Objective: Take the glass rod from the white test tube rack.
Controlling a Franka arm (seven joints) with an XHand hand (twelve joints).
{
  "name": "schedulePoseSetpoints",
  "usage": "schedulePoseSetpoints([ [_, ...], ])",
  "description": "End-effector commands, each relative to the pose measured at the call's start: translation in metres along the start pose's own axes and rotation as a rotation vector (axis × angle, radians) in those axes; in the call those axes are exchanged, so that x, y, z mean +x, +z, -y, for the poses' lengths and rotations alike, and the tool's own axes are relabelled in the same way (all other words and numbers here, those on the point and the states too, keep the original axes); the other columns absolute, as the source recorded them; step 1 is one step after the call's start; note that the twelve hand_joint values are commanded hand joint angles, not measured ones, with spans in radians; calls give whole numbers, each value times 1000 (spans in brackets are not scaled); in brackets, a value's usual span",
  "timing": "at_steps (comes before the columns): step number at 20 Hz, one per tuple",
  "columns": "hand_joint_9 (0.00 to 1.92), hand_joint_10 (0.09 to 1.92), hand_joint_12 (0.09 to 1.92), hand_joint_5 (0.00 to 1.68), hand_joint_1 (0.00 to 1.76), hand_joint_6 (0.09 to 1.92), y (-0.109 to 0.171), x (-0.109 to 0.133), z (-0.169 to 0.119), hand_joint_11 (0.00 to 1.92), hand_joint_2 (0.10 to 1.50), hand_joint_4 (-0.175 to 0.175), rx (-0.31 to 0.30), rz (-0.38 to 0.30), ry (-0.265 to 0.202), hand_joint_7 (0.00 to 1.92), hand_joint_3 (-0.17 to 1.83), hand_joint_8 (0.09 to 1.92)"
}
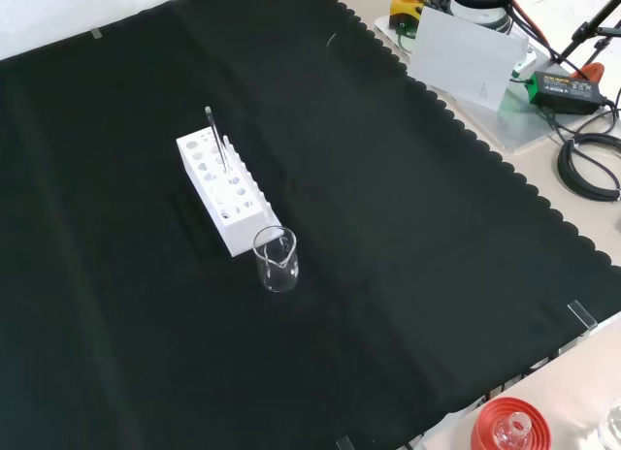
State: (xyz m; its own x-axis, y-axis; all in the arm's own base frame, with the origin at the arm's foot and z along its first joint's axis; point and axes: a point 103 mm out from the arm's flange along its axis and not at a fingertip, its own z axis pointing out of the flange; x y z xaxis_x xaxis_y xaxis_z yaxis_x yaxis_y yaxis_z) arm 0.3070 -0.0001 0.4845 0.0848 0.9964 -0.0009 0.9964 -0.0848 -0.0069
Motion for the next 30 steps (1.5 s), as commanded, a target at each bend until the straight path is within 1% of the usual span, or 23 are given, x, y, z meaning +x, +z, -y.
schedulePoseSetpoints([
  [1, 134, 654, 1085, 45, 606, 118, -47, -6, 70, 141, 902, -21, -89, 9, 88, 91, -116, 386],
  [3, 30, 633, 1033, 9, 542, 87, -50, -9, 77, 31, 904, -6, -95, -6, 101, 20, -103, 292],
  [4, 13, 627, 1019, 4, 531, 87, -49, -11, 78, 14, 904, -3, -96, -6, 108, 9, -99, 275],
  [6, 2, 623, 1006, 0, 523, 87, -48, -7, 77, 2, 905, -2, -92, 6, 103, 1, -96, 263],
  [12, 0, 621, 1000, 0, 521, 87, -48, -5, 76, 0, 906, -3, -89, 19, 103, 0, -93, 262],
  [21, 0, 658, 1025, 0, 525, 87, -46, 3, 72, 0, 908, -5, -87, 14, 90, 0, -86, 291],
  [27, 0, 670, 1038, 2, 526, 87, -45, 4, 71, 0, 909, -4, -87, 7, 89, 0, -82, 307],
  [30, 0, 674, 1042, 7, 526, 87, -46, 3, 70, 0, 910, -3, -91, -11, 96, 0, -80, 320],
])
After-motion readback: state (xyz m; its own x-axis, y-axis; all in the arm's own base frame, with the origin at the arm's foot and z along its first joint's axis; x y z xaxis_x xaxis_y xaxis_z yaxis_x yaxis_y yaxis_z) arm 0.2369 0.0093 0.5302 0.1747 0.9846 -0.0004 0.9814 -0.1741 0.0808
